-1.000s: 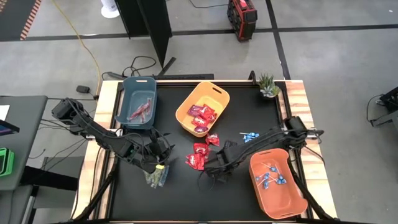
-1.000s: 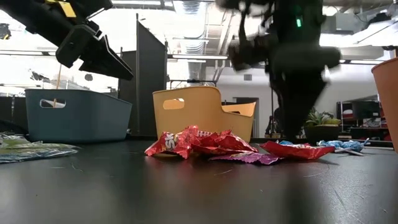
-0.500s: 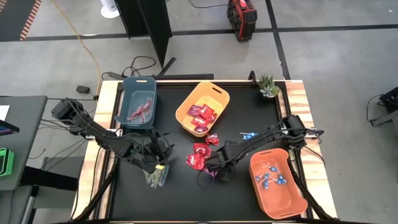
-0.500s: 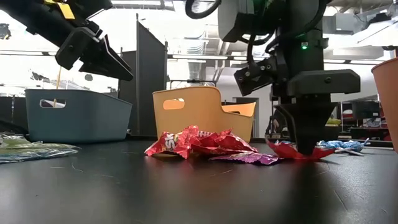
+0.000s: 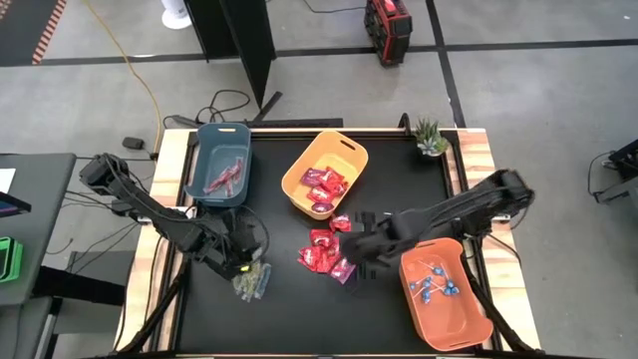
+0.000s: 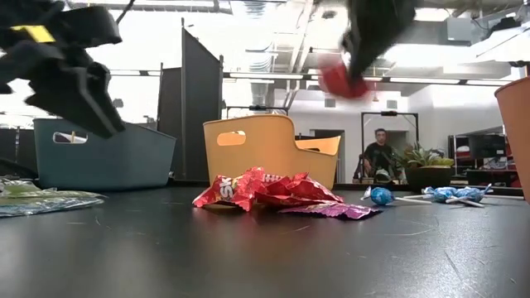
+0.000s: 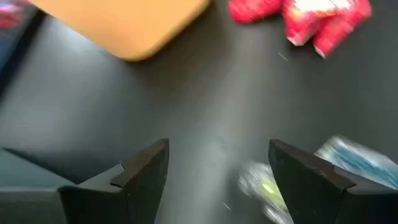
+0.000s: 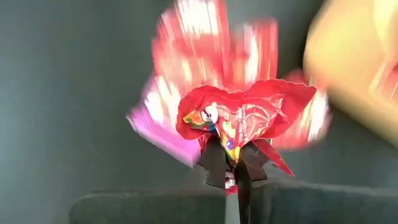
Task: Sort candy
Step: Put the red candy into the yellow bin
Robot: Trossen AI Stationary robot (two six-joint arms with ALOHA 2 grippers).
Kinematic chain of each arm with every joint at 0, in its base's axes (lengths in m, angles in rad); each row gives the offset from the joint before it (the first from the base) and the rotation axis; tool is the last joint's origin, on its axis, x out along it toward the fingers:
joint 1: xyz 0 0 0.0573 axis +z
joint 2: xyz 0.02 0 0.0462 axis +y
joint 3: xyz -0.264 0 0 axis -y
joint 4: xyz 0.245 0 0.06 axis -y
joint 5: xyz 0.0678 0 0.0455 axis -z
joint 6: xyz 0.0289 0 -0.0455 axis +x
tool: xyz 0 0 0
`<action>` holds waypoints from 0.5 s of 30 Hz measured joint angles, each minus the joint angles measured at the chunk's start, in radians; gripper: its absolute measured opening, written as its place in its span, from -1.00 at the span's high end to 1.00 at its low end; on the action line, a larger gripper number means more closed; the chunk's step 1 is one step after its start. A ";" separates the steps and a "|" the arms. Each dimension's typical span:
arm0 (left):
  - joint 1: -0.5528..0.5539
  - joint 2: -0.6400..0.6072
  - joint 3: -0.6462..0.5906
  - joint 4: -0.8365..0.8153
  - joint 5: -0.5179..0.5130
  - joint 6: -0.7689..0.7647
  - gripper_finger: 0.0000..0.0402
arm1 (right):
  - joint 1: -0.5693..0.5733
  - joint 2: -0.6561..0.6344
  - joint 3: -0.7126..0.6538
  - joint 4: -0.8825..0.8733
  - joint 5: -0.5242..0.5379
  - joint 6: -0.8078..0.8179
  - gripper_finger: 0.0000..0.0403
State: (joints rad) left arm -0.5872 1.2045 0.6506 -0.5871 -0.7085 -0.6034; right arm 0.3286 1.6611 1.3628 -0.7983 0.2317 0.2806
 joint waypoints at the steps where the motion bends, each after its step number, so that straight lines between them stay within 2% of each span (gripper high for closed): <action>1: -0.008 0.002 0.000 -0.002 0.027 0.000 -0.34 | 0.004 -0.032 0.001 0.053 -0.001 -0.056 0.96; 5: -0.041 0.007 0.000 -0.013 0.102 -0.009 -0.34 | 0.014 -0.136 0.001 0.210 -0.086 -0.252 0.97; 8: -0.068 0.007 0.000 -0.032 0.109 -0.026 -0.34 | 0.011 -0.185 0.002 0.232 -0.103 -0.297 0.97; 9: -0.075 0.007 0.000 -0.044 0.109 -0.035 -0.34 | 0.001 -0.194 0.002 0.231 -0.078 -0.295 0.98; 13: -0.093 0.007 0.000 -0.086 0.109 -0.066 -0.34 | -0.052 -0.190 0.002 0.217 0.252 -0.185 0.98; 15: -0.095 0.007 0.000 -0.100 0.109 -0.070 -0.34 | -0.092 -0.184 0.002 0.225 0.323 -0.168 0.97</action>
State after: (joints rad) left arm -0.6826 1.2118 0.6506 -0.6867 -0.5991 -0.6733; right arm 0.2371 1.4769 1.3647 -0.5735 0.5552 0.1124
